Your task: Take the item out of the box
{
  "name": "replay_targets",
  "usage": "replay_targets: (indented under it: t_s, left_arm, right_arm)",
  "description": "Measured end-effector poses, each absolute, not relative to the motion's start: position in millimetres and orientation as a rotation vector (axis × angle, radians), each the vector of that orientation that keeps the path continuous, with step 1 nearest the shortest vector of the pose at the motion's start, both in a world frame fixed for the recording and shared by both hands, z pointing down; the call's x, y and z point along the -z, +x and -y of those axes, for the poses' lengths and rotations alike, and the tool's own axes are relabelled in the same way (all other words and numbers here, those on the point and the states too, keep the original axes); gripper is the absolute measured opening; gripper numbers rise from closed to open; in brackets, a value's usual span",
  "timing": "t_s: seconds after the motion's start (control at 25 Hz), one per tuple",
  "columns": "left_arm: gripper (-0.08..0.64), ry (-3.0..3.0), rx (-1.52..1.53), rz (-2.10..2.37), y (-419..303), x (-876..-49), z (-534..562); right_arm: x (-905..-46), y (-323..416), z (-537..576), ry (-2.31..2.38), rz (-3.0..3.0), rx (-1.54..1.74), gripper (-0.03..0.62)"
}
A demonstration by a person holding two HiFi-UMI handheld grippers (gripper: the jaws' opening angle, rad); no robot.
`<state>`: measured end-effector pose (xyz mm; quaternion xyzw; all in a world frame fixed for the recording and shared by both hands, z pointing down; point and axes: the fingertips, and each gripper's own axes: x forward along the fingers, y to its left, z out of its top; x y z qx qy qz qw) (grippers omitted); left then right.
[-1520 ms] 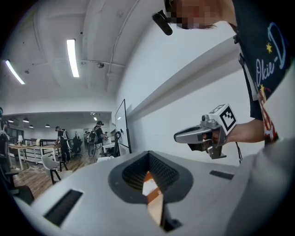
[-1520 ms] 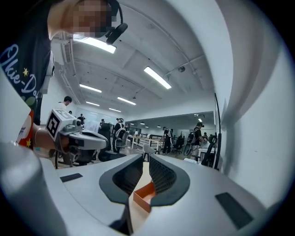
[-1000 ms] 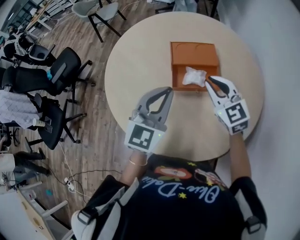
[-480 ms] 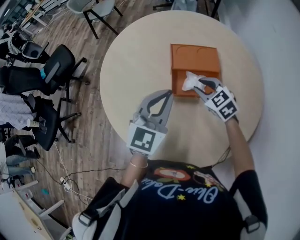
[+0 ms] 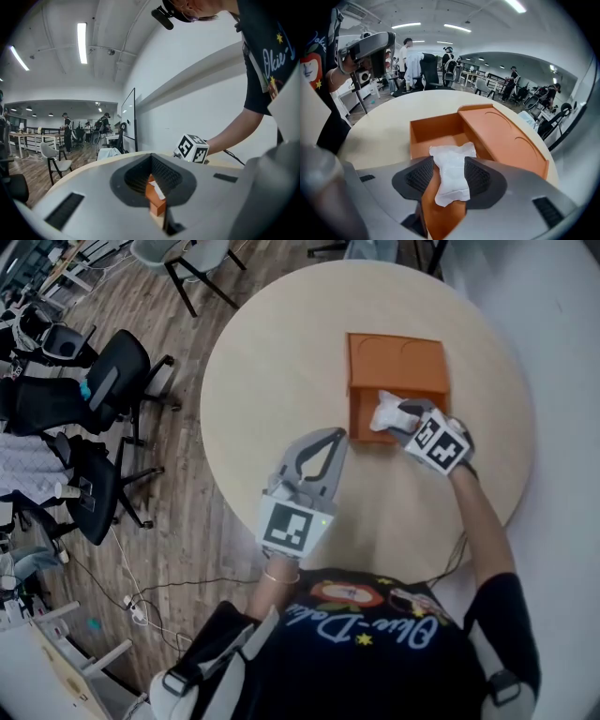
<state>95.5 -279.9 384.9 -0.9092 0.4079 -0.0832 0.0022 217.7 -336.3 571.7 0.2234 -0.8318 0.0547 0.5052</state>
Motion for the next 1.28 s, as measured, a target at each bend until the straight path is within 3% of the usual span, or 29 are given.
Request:
replay_targets:
  t_s: [0.52,0.92,1.28]
  left_arm:
    - [-0.015,-2.858,0.283,-1.309,90.8,-391.5,287.4]
    - [-0.015,-2.855,0.306,-1.311,91.7,-393.5,286.3]
    - [-0.015,-2.845,0.284,-1.321,85.6,-390.4,282.9]
  right_arm:
    - [-590.8,222.1,347.9,0.499,1.937,-0.145,0.181]
    - [-586.7,224.7,351.5,0.615,1.965,-0.228,0.059]
    - [-566.1,222.7,349.7,0.754,2.042,-0.241,0.037]
